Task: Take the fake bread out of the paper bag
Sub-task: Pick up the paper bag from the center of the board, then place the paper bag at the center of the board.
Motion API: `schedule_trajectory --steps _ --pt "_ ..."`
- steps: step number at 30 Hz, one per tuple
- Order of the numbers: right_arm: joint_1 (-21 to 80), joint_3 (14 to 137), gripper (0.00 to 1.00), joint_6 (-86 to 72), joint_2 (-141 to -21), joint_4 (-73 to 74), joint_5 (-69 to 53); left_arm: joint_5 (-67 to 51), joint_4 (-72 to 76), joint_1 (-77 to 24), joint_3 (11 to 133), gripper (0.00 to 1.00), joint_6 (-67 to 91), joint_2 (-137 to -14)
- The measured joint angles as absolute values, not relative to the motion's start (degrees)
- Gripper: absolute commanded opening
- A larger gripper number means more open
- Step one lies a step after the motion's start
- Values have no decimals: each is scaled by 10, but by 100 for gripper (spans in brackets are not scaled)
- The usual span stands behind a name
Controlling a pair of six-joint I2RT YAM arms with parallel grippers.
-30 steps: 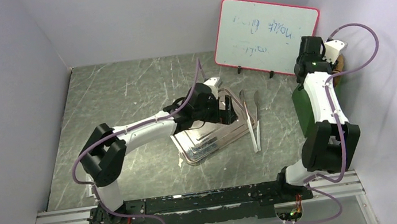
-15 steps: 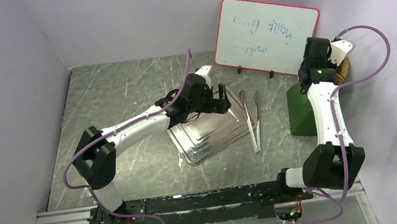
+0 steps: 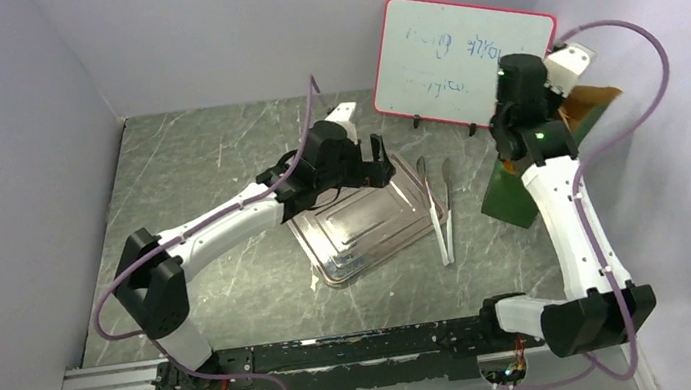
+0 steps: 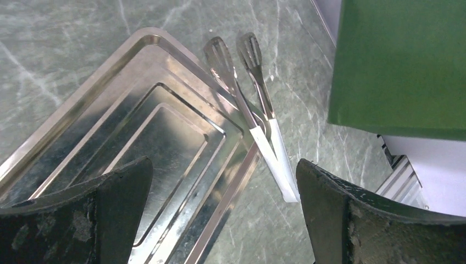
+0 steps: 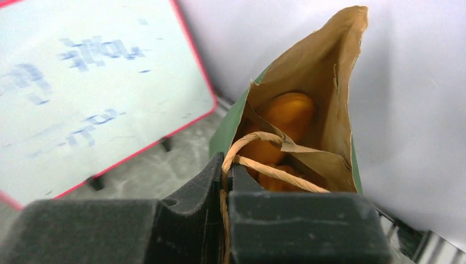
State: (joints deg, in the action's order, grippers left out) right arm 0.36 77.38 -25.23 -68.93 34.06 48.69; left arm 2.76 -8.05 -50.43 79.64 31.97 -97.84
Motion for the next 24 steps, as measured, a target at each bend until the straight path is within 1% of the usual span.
schedule_trajectory --steps 4,10,14,16,20,24 --pt "120 824 0 -246 -699 345 547 49 -80 -495 776 98 325 -945" --pt "261 885 0 -224 -733 330 627 107 -66 -471 718 98 349 -879" --pt "390 898 0 -139 -791 241 687 160 -60 -458 670 98 376 -827" --pt "437 905 0 -83 -832 184 706 188 -58 -452 654 98 391 -806" --pt "489 942 0 3 -921 98 714 256 -59 -437 626 98 430 -760" --pt "514 1039 0 26 -1010 81 694 325 -71 -416 607 98 482 -710"
